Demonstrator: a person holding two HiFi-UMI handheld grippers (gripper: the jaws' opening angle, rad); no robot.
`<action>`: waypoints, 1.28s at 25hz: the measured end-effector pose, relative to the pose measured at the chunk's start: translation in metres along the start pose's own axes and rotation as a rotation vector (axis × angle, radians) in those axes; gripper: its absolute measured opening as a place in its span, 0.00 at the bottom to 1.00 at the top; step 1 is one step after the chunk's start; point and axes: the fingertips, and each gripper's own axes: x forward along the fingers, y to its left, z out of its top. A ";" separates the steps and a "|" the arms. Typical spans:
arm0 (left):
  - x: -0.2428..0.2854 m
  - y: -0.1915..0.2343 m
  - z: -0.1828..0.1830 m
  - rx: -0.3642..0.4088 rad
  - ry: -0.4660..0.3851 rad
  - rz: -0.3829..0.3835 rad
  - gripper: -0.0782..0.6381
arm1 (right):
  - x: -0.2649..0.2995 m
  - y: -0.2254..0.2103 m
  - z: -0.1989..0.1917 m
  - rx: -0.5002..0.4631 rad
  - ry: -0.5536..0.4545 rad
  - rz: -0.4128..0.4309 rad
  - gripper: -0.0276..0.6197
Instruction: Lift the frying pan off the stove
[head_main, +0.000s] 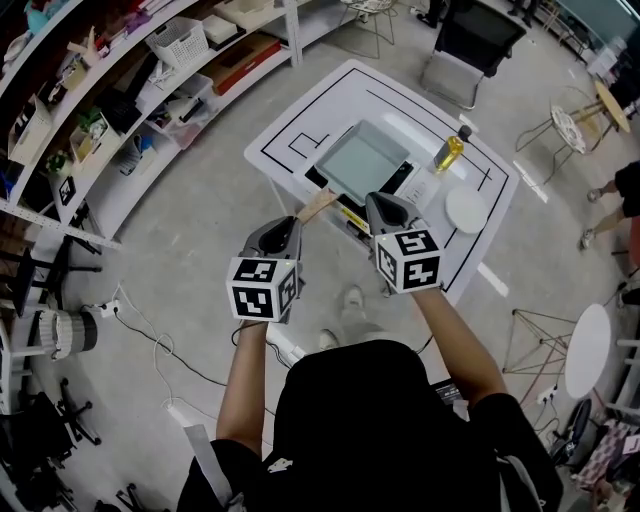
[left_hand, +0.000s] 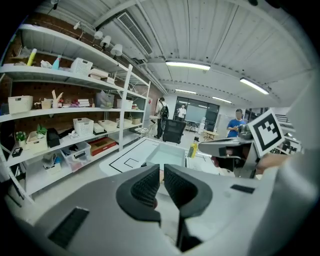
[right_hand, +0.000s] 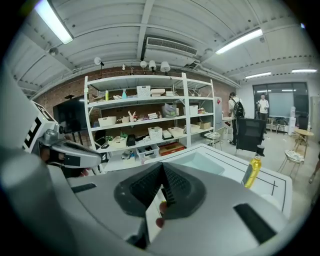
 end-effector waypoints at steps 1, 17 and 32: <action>0.005 0.002 0.001 -0.002 0.007 -0.001 0.12 | 0.005 -0.002 0.001 0.001 0.000 0.004 0.05; 0.078 0.022 -0.009 0.076 0.193 -0.035 0.26 | 0.058 -0.044 0.005 0.023 0.045 0.018 0.05; 0.126 0.012 -0.053 0.208 0.460 -0.153 0.37 | 0.076 -0.069 -0.008 0.050 0.088 0.008 0.05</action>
